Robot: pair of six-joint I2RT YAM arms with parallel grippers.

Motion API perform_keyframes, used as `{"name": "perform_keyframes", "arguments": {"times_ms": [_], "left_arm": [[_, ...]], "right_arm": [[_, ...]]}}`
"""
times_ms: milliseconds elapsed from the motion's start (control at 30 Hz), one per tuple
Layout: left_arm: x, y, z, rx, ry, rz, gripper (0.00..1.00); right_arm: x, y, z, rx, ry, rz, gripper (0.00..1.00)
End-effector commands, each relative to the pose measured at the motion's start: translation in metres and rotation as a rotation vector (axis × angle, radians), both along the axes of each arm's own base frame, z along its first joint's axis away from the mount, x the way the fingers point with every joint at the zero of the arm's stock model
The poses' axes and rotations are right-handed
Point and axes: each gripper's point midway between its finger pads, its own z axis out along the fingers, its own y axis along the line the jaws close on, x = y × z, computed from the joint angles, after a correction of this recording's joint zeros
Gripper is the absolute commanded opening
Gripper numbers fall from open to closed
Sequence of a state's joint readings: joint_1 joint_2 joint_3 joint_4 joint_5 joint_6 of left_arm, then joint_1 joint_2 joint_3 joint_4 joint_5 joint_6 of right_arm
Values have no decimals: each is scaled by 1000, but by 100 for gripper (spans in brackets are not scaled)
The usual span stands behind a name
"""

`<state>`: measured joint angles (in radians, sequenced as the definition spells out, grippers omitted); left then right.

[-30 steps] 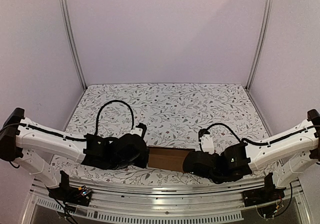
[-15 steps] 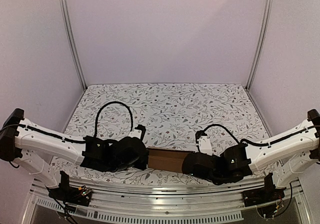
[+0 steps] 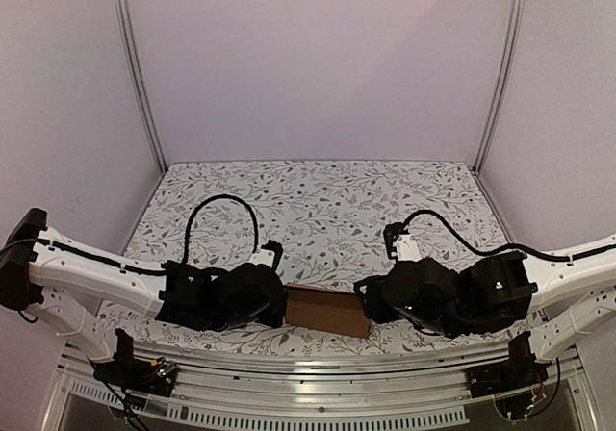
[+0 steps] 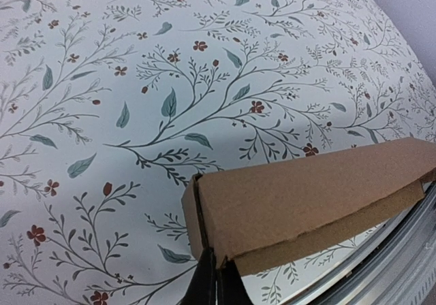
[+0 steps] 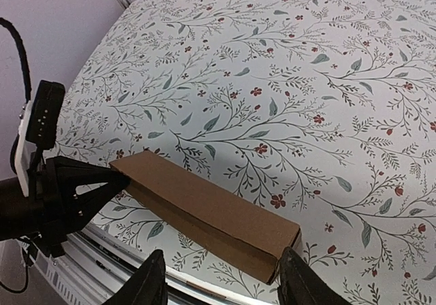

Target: Fold the paper box

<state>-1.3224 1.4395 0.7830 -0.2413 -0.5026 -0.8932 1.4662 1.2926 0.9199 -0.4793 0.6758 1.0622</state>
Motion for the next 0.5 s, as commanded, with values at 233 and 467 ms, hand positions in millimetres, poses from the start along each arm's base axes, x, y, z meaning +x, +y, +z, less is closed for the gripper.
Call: {"name": "perform_keyframes", "arguments": {"times_ms": [233, 467], "left_arm": [[-34, 21, -52, 203, 142, -99, 0], [-34, 18, -51, 200, 145, -100, 0]], "right_arm": [[32, 15, 48, -90, -169, -1, 13], [46, 55, 13, -133, -145, 48, 0]]}}
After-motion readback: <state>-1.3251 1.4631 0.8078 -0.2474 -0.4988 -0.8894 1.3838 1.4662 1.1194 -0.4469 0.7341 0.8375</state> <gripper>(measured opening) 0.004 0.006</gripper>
